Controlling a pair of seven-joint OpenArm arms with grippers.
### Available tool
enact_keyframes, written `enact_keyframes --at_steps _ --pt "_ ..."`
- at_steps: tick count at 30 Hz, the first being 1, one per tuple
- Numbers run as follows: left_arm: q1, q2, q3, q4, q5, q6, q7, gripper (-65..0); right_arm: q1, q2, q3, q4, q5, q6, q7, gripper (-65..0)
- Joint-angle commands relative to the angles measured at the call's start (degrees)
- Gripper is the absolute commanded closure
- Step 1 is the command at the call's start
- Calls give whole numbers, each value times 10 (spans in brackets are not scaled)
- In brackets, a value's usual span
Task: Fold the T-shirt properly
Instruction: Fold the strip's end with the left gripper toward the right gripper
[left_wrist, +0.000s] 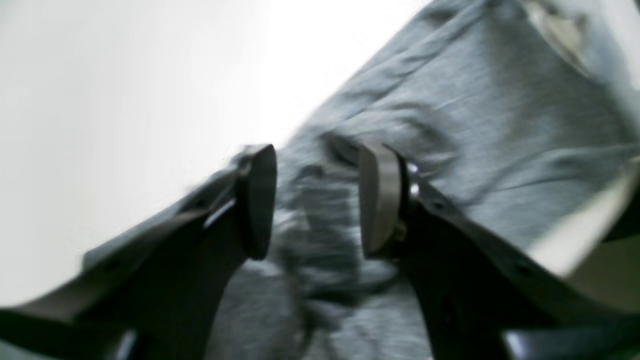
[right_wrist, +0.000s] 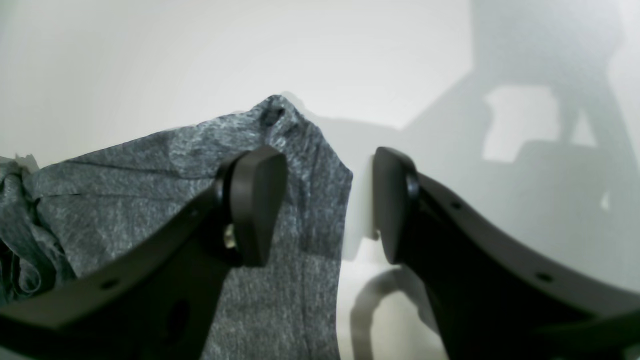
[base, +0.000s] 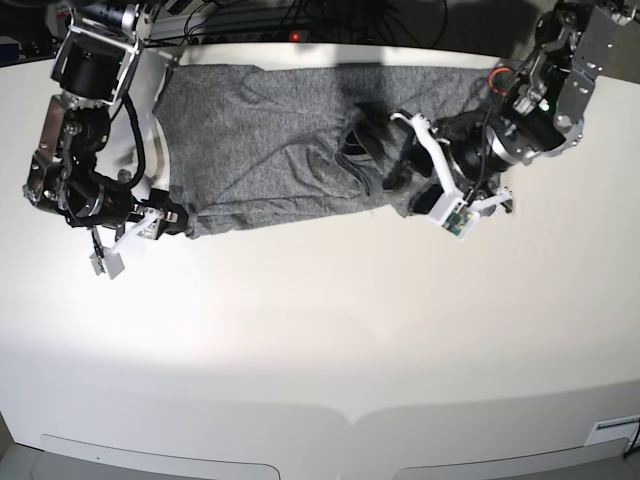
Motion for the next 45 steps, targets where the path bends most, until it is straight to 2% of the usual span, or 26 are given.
enact_keyframes --at_steps 1,3,5,6,13,16,20,24,27,30,34,35,39,41,43,45 --pt "-5 -2 -2 -4 7 5 -30 -251 9 6 0 7 -1 3 -4 -321" --pt "-5 -2 -2 -32 31 27 -61 -167 9 6 0 7 -1 3 -4 -321" --pt "-5 -1 -2 -50 45 33 -78 -11 9 6 0 7 -1 3 -4 -321" --pt "-5 0 -2 -56 44 33 -80 0 9 6 0 7 -1 3 -4 -321" --pt "-2 10 5 -75 44 32 -78 0 9 6 0 7 0 3 -5 -321" --pt "-2 10 31 -77 45 29 -40 0 9 7 0 7 1 3 -6 -321" --pt "-2 10 75 -75 53 6 10 0 9 6 0 7 1 3 -6 -321" --pt "-1 10 104 -45 10 -16 63 0 9 7 0 7 0 3 -6 -321" --pt "-2 9 120 -2 -17 -23 61 0 9 6 0 7 0 3 -6 -321" --pt "0 9 123 36 -16 -22 45 0 9 7 0 7 0 3 -6 -321" --pt "0 9 123 54 -31 -24 51 0 9 7 0 7 0 3 -6 -321" --pt "2 7 123 54 -40 -30 56 0 9 7 0 7 0 3 -6 -321" --pt "9 -21 123 54 -66 -102 70 0 9 7 0 7 0 3 -6 -321" --pt "7 -35 119 54 -61 -93 69 0 9 6 0 7 0 3 -6 -321" --pt "8 -36 106 54 -60 -32 52 0 9 6 0 7 1 3 -6 -321" --pt "8 -36 97 54 -41 8 17 0 9 6 0 7 1 3 -6 -321"
